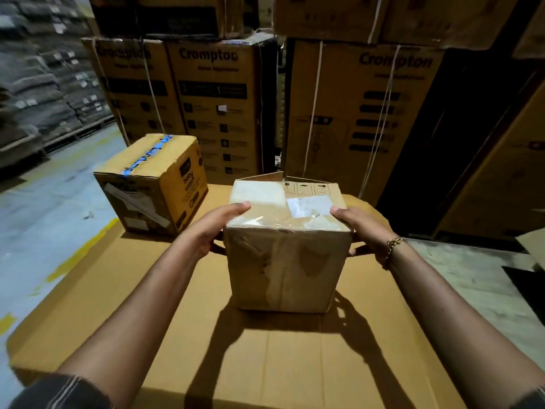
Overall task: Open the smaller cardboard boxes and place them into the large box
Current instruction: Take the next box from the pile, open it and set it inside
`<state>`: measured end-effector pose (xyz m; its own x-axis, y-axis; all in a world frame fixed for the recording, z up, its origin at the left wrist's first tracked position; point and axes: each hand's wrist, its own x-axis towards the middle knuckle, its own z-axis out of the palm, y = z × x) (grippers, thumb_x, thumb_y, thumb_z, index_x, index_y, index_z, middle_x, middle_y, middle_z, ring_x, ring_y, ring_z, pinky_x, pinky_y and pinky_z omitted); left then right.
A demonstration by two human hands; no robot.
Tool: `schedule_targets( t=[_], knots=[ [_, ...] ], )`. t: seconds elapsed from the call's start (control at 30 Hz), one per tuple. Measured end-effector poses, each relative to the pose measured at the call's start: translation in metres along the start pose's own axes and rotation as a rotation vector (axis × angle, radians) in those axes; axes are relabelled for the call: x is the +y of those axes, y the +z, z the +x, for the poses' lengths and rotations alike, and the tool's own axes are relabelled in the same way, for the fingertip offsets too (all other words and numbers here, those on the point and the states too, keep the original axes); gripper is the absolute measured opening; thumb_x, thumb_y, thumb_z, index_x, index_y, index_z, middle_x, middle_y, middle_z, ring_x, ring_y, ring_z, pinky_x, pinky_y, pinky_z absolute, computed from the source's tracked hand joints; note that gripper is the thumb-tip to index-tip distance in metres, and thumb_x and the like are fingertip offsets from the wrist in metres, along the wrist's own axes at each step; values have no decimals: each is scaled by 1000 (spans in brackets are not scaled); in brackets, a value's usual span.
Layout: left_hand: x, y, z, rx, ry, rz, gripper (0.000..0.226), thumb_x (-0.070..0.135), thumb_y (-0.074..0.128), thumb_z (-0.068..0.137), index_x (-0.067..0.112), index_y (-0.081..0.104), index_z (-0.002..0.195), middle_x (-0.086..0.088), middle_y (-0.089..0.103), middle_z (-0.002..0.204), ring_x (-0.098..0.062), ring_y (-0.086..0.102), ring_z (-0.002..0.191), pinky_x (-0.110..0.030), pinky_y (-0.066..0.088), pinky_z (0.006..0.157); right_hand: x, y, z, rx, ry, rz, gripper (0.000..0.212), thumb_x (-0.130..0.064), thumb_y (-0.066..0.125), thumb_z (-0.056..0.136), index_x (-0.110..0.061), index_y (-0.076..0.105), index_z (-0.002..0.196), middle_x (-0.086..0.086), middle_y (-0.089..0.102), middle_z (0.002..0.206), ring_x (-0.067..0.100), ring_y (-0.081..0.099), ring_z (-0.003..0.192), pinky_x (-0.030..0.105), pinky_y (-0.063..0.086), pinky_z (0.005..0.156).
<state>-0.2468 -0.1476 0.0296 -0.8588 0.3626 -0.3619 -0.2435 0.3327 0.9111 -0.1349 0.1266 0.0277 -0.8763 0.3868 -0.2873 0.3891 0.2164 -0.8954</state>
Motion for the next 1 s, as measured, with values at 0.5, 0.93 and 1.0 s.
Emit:
schedule_targets(
  t=[0.5,0.93,1.0],
  knots=[
    [-147,27,-26,174,-21,-279,35,40,42,105,15,65,115,-2,69,111,-23,64,103,-38,48,78,160,35,-35,3,145,404,30,1,41,96,-10,63,114,8,66,107,18,57,88,33,47,69],
    [-146,48,4,139,-112,-27,96,82,72,57,28,58,134,6,71,122,-19,68,109,-43,53,101,126,72,-5,63,168,178,90,-61,72,80,-15,35,149,-6,57,134,22,56,118,32,41,95],
    [-150,46,1,121,-126,-45,92,80,74,57,29,60,132,8,73,117,-18,69,106,-44,54,99,133,76,-5,92,156,179,83,-60,73,79,-20,42,145,-5,60,134,20,57,114,32,42,93]
  ],
)
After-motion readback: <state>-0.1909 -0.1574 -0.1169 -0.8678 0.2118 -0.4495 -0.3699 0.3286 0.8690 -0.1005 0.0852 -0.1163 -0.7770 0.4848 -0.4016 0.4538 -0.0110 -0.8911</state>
